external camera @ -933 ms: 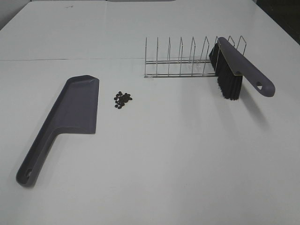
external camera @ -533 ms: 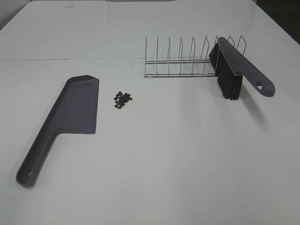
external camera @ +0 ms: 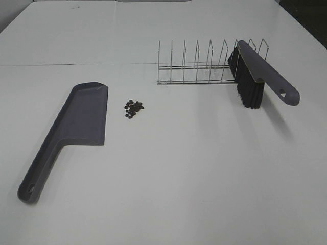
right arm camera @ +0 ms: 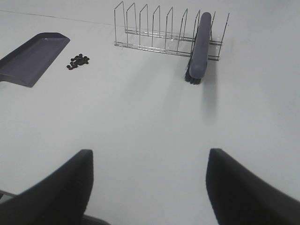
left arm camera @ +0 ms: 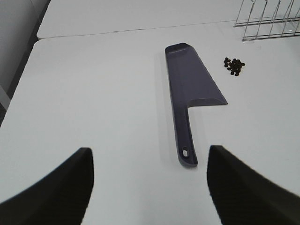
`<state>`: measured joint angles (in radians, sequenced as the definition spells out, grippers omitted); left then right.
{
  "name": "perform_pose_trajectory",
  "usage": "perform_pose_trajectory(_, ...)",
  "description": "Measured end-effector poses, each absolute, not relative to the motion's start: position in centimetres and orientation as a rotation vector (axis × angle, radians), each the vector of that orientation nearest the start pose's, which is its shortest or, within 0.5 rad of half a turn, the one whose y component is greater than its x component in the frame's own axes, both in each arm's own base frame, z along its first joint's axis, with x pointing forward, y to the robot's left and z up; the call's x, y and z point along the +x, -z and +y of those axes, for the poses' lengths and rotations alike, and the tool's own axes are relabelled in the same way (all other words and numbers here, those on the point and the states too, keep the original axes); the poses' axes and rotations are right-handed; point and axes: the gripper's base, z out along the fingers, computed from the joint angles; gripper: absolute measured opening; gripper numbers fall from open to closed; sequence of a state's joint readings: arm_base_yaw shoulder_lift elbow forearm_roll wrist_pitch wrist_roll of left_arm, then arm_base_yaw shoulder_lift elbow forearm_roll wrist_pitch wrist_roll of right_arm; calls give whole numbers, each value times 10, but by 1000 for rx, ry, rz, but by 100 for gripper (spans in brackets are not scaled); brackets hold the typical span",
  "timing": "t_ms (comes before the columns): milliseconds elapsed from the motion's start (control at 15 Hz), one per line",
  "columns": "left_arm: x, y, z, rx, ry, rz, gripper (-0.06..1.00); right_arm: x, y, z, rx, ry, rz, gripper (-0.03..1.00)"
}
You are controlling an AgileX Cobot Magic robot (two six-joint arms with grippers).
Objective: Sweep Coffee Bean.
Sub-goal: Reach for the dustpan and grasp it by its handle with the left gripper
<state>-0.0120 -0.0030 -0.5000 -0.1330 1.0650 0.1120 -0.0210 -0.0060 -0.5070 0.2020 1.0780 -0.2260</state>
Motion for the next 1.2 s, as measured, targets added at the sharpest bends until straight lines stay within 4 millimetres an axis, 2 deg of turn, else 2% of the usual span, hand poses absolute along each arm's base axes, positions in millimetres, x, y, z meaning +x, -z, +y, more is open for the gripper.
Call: perform_pose_trajectory(1200, -6, -277, -10, 133, 97, 2035, 63, -8, -279, 16, -221, -87, 2021, 57)
